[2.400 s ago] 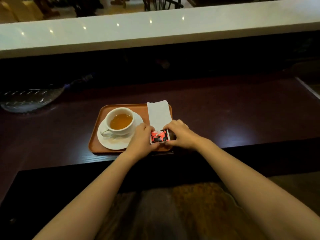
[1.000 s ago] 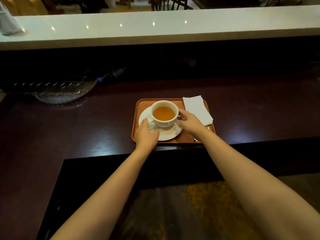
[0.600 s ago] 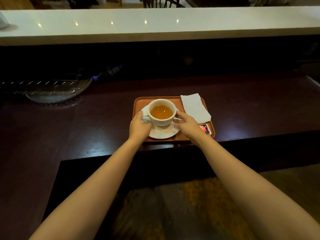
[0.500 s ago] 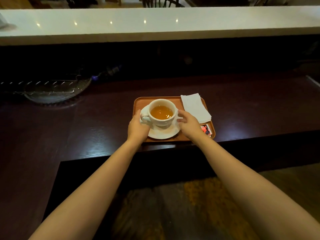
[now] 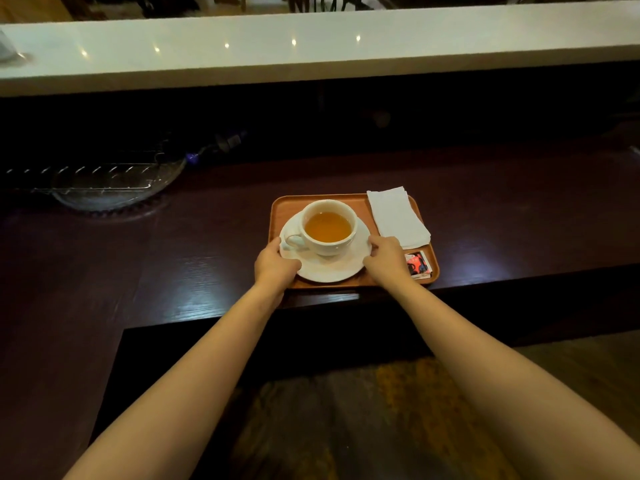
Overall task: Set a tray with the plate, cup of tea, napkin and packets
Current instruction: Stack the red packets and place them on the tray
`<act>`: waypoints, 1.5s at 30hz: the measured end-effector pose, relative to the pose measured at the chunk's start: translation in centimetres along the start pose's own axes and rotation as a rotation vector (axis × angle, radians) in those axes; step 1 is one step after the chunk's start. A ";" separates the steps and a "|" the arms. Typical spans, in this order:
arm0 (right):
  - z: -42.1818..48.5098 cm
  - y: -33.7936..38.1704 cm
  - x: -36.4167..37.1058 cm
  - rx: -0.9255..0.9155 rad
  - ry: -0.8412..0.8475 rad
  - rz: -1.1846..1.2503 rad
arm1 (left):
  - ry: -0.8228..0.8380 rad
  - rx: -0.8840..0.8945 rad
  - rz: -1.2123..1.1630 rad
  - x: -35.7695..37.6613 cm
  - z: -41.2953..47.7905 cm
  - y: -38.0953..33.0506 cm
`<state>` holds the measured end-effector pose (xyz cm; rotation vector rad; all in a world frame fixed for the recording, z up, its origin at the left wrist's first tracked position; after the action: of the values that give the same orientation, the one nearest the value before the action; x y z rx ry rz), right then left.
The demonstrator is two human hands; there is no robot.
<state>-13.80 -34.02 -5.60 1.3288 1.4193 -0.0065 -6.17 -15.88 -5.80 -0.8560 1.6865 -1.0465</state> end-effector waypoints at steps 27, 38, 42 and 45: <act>7.0 -2.9 -8.9 -0.324 -0.103 -0.515 | -0.098 1.110 0.441 6.4 -6.5 -8.6; 7.0 -6.3 -6.4 -0.585 -0.027 -0.519 | 0.457 0.774 0.993 17.8 2.1 -5.6; 7.5 -6.7 -7.1 -0.585 -0.010 -0.454 | 0.437 0.803 1.016 17.9 1.7 -4.8; 8.7 -6.4 -7.4 -0.566 -0.027 -0.451 | 0.409 0.787 1.016 18.0 2.1 -4.9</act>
<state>-14.32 -46.92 -7.72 0.5339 1.5240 0.0733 -9.41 -34.22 -7.95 0.7127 1.4945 -1.0093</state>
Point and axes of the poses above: each hand's wrist, its own z-axis towards the middle knuckle, its own x-axis out of the palm, y = z × x, the point moved 3 cm from there along z, towards the middle knuckle, and after that the axes turned 11 degrees about x, right-handed, at the moved point
